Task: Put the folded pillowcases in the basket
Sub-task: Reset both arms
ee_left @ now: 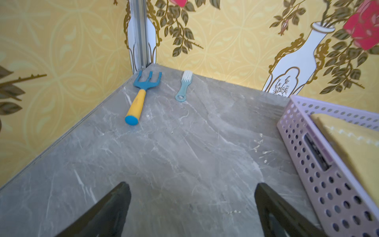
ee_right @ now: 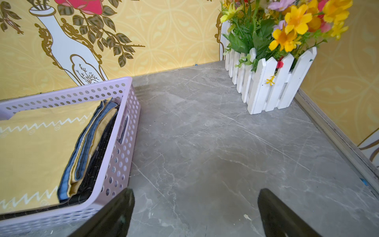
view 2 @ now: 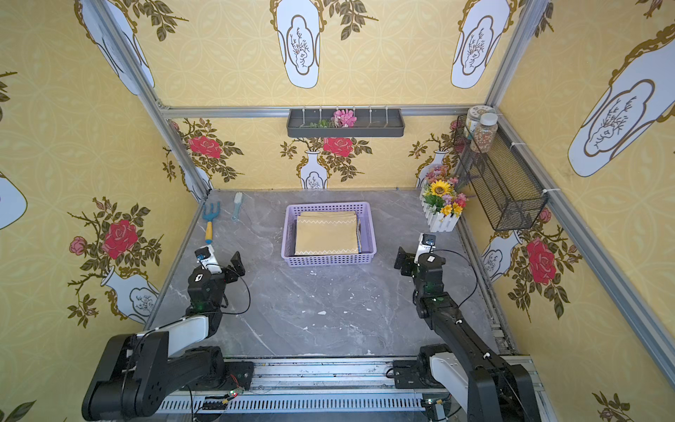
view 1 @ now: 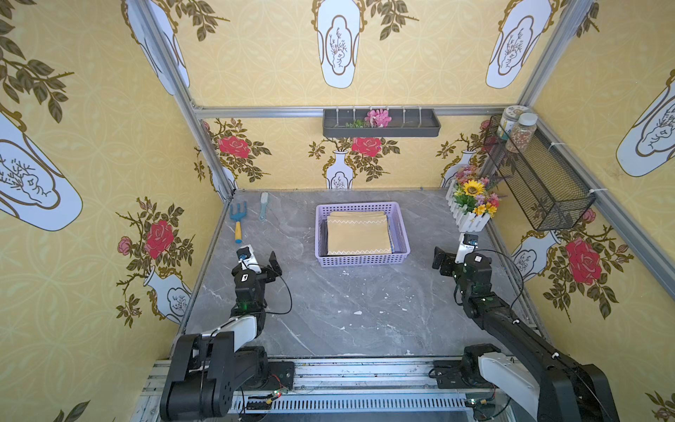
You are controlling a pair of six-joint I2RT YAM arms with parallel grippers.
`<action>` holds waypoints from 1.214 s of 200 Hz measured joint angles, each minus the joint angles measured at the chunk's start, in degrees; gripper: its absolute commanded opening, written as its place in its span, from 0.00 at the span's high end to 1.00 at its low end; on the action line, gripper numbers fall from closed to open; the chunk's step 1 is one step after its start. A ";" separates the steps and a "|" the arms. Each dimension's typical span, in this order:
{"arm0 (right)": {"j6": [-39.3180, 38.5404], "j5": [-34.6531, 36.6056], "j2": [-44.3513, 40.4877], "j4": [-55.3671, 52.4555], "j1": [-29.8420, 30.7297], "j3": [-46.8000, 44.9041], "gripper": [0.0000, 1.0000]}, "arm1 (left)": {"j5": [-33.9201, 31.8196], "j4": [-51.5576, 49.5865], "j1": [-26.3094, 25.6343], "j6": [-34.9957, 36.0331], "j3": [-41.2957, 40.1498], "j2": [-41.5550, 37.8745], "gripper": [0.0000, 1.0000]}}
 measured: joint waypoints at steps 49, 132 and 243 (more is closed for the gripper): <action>-0.04 -0.07 1.46 1.44 -0.44 -0.72 0.03 | 2.86 8.31 0.35 -0.39 -1.18 3.37 0.00; -3.17 0.15 5.70 4.52 -1.33 -1.14 0.03 | 3.21 10.69 0.35 -0.42 -1.53 3.30 0.00; -7.30 1.95 25.59 26.88 -2.56 -9.40 0.03 | 3.26 10.71 0.35 -0.42 -1.53 3.30 0.00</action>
